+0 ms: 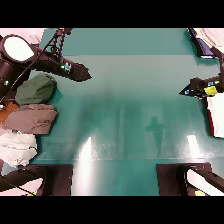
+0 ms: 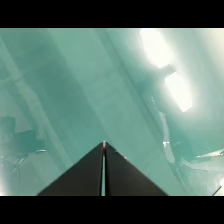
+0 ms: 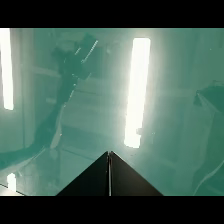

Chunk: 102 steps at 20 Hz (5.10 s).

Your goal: Fold the shirts.

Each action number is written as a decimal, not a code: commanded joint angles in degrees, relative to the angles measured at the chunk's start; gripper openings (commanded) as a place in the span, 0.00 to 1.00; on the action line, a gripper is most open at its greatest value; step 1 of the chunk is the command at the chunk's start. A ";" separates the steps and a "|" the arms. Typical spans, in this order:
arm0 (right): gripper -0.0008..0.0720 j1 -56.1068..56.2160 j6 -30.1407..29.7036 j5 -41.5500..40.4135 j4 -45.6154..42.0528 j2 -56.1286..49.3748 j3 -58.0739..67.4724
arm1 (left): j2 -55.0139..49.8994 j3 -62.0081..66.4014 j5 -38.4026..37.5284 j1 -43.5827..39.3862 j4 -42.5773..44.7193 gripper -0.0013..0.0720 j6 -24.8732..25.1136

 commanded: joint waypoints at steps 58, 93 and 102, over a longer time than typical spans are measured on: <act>0.04 0.04 -0.11 -0.81 0.07 0.04 24.70 | 10.21 21.77 -10.03 -0.66 -5.16 0.05 9.88; 0.04 0.04 -0.13 -3.06 0.11 0.04 13.31 | 8.37 -55.28 21.16 -8.09 -26.77 0.86 10.21; 0.04 0.04 -0.35 -4.00 0.11 -0.15 13.29 | 8.66 -54.25 22.64 -9.51 -25.79 0.05 7.58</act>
